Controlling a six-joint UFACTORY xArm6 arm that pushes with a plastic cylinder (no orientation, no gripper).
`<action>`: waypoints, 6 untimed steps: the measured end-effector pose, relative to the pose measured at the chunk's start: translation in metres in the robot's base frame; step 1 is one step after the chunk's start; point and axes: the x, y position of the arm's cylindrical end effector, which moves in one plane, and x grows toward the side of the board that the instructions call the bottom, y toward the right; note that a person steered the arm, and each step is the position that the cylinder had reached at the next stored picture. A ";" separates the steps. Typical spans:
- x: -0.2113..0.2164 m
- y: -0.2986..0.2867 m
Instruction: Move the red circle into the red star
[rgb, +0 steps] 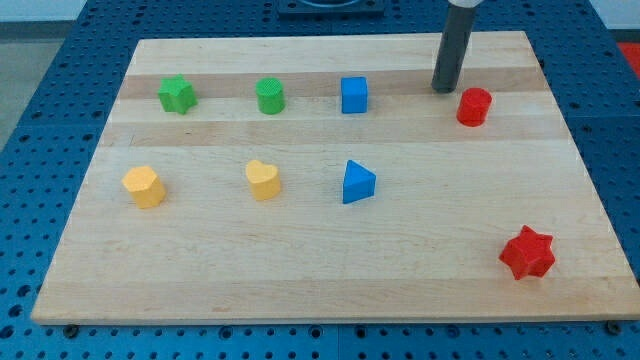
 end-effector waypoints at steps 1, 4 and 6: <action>0.000 0.002; 0.062 0.003; 0.049 0.020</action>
